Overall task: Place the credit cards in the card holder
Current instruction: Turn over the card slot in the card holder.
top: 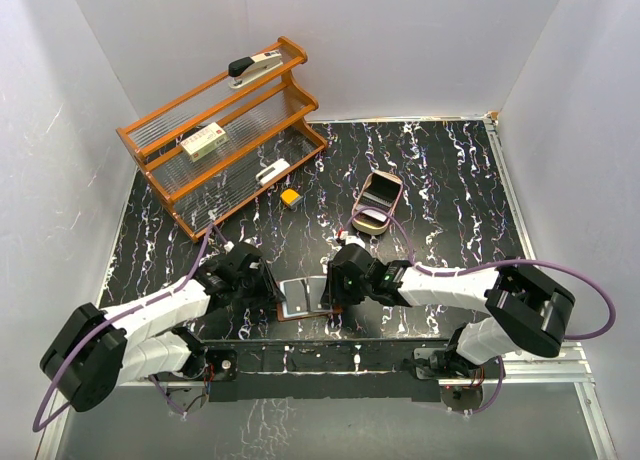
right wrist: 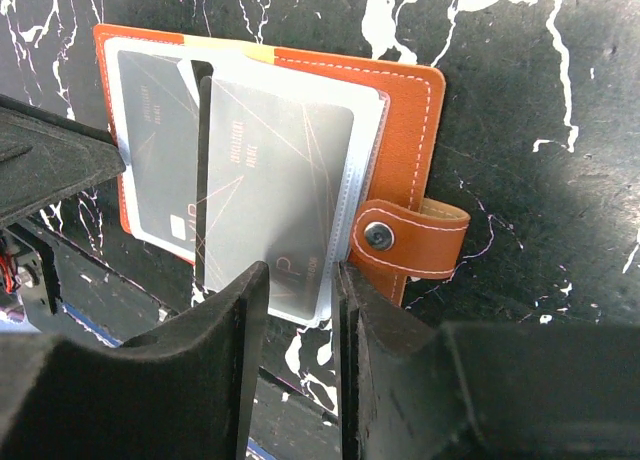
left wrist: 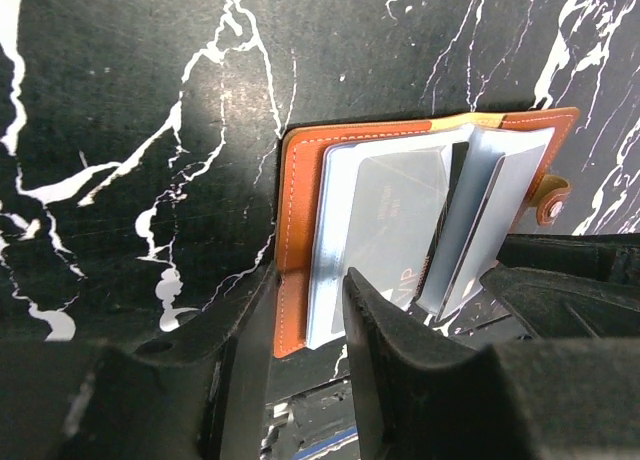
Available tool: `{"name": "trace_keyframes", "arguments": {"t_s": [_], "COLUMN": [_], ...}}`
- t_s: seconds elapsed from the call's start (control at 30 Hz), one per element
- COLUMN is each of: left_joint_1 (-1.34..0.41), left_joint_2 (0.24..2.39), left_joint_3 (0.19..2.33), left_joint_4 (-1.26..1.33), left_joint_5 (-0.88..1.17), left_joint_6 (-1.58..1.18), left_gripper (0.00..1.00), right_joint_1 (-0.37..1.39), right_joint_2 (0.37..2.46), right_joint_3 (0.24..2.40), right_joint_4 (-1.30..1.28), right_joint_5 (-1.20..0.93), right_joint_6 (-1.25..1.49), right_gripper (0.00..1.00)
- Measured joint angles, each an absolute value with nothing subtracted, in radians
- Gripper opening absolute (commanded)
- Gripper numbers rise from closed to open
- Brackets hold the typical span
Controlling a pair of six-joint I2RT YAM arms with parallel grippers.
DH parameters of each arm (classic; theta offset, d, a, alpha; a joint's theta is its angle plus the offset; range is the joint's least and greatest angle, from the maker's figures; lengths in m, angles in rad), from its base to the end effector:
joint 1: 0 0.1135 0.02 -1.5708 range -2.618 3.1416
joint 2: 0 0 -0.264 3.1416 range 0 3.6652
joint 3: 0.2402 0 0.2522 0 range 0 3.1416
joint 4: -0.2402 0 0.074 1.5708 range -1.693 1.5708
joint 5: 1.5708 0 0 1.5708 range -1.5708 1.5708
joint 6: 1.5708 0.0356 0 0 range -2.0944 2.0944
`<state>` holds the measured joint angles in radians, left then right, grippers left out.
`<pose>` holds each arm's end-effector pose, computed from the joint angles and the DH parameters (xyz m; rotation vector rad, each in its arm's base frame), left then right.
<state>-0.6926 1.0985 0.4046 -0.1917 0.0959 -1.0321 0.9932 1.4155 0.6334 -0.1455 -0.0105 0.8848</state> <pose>0.1485 -0.1277 0.1533 -0.4034 2.6222 -0.8013 0.1422 0.2188 0.1565 -0.1497 2.6728 0.7280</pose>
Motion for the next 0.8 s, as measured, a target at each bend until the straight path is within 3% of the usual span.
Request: {"name": "trace_keyframes", "arguments": {"t_s": [0.8], "left_joint_1": [-0.691], "left_joint_2": [1.132], "left_joint_3": [0.402], "left_joint_4": [-0.135], "left_joint_5": [0.134], "left_joint_6": [-1.032], "left_gripper": [0.3], "right_joint_1": [0.993], "right_joint_2": [1.376], "right_joint_3": [0.633], "right_joint_4": [-0.085], "right_joint_5": [-0.053], "right_joint_6": [0.89], "right_gripper": [0.36]}}
